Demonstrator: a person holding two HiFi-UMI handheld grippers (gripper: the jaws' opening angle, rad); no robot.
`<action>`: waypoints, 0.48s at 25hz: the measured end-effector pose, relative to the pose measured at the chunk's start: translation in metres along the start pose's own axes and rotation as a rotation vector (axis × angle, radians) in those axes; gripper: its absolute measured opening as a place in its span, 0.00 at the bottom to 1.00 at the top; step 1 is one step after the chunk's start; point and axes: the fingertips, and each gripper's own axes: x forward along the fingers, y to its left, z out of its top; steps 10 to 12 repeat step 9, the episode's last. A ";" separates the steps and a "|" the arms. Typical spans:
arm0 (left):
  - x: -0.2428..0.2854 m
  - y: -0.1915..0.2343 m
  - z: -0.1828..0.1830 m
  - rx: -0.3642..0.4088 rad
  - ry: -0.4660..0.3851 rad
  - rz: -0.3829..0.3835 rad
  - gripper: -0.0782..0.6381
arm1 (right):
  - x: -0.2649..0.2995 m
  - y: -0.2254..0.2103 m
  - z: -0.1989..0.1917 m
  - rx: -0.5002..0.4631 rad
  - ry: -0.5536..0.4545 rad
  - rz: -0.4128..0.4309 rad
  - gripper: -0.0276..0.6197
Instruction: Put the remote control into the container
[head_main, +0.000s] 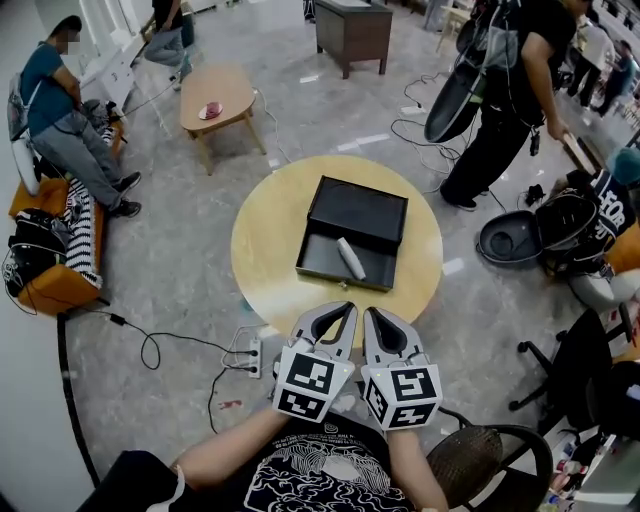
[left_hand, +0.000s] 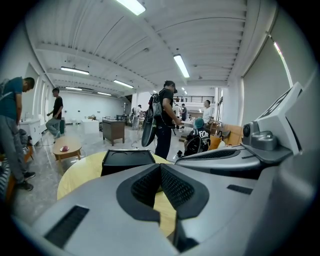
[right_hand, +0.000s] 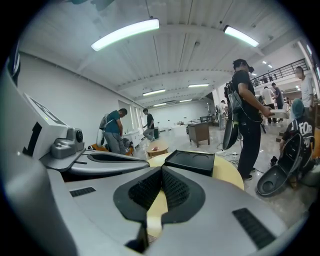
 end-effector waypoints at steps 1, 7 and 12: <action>-0.001 -0.001 0.001 0.000 0.000 0.001 0.13 | -0.001 0.000 0.001 0.000 -0.001 0.000 0.07; -0.005 -0.006 0.003 -0.006 -0.003 0.001 0.13 | -0.008 0.000 0.002 -0.004 0.001 0.003 0.07; -0.006 -0.009 0.002 -0.005 -0.004 -0.002 0.13 | -0.010 0.001 0.000 -0.006 0.002 0.004 0.07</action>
